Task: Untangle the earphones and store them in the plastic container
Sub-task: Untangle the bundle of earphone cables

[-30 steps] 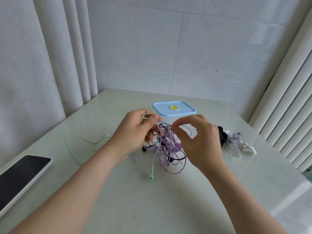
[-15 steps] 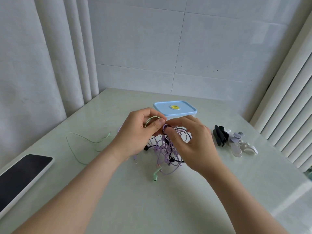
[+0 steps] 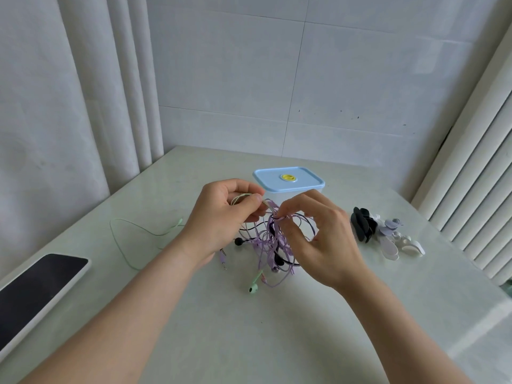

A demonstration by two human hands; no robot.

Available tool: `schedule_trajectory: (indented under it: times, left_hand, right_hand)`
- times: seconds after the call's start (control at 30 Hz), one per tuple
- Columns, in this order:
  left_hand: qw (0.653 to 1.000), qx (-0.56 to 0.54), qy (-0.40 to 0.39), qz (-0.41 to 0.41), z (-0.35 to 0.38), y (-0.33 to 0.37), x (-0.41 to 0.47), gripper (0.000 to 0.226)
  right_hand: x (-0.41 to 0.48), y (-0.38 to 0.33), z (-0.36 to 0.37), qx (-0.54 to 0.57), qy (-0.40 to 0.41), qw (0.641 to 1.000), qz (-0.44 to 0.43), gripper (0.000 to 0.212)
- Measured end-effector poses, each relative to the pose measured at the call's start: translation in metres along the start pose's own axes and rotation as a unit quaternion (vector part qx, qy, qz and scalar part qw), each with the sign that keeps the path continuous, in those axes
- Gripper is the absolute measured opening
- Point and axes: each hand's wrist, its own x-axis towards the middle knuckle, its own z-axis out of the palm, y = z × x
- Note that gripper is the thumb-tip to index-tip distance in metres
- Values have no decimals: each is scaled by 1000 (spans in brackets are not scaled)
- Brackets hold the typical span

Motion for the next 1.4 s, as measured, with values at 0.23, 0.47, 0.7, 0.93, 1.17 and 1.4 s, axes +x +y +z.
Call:
schedule_trajectory:
  times: [0.23, 0.47, 0.7, 0.93, 1.17, 1.4]
  left_hand:
    - [999, -30, -26, 5, 2, 4, -2, 13]
    - [998, -11, -58, 10, 0, 7, -5, 8]
    - [997, 16, -69, 15, 0, 6, -4, 10]
    - [990, 91, -82, 66, 1, 0, -4, 13]
    - [982, 142, -104, 67, 9, 10, -14, 19]
    - [972, 180, -137, 64, 9, 10, -19, 15]
  right_hand:
    - [-1, 9, 7, -52, 34, 998, -14, 17]
    - [0, 3, 5, -68, 76, 994, 31, 23]
    - [1, 1, 4, -8, 62, 995, 79, 11]
    - [5, -2, 1, 124, 57, 980, 144, 3]
    - [6, -7, -3, 205, 75, 968, 123, 10]
    - [5, -9, -1, 208, 96, 960, 164, 6]
